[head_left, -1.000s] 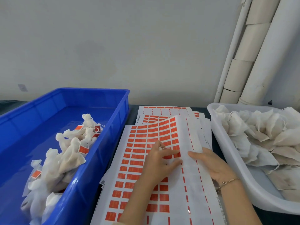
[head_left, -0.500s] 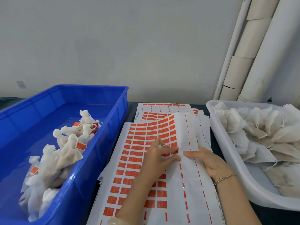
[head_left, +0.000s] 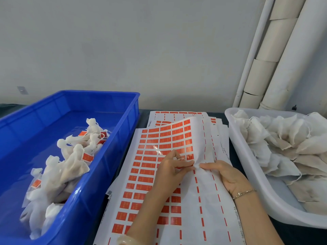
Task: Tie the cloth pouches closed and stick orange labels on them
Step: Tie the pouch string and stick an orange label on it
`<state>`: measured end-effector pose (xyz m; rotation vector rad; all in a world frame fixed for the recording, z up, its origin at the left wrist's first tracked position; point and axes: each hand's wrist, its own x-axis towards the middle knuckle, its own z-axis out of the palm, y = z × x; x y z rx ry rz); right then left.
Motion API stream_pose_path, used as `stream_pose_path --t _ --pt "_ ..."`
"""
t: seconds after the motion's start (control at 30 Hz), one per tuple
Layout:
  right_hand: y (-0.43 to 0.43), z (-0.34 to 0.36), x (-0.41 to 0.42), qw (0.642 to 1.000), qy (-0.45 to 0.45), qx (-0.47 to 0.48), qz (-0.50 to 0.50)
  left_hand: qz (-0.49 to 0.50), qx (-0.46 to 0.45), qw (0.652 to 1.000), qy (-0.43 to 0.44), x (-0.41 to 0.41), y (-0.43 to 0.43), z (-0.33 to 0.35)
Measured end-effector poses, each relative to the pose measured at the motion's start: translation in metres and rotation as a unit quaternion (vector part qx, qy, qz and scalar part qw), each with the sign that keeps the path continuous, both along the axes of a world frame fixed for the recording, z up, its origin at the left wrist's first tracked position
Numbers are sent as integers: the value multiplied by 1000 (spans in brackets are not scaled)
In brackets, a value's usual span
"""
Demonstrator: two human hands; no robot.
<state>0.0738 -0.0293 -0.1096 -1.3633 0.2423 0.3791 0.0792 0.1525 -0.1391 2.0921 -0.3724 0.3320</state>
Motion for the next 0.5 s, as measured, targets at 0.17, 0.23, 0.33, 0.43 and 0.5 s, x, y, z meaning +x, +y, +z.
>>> stream_pose_path --t 0.17,0.23,0.33,0.43,0.5 --pt "0 0 0 1000 -5 1 -4 -6 21 1000 -18 -1 0 2" --pt "1 1 -1 1000 -5 -2 -5 -5 24 999 -22 -2 0 3" --pt "1 2 -2 1000 -3 -6 -9 -1 40 999 -34 -4 -2 4" --pt "1 3 -3 1000 -3 -8 -10 -2 62 996 -59 -8 -4 5" --pt "2 4 -3 1000 -4 -7 -15 -2 75 994 -79 -10 -4 6"
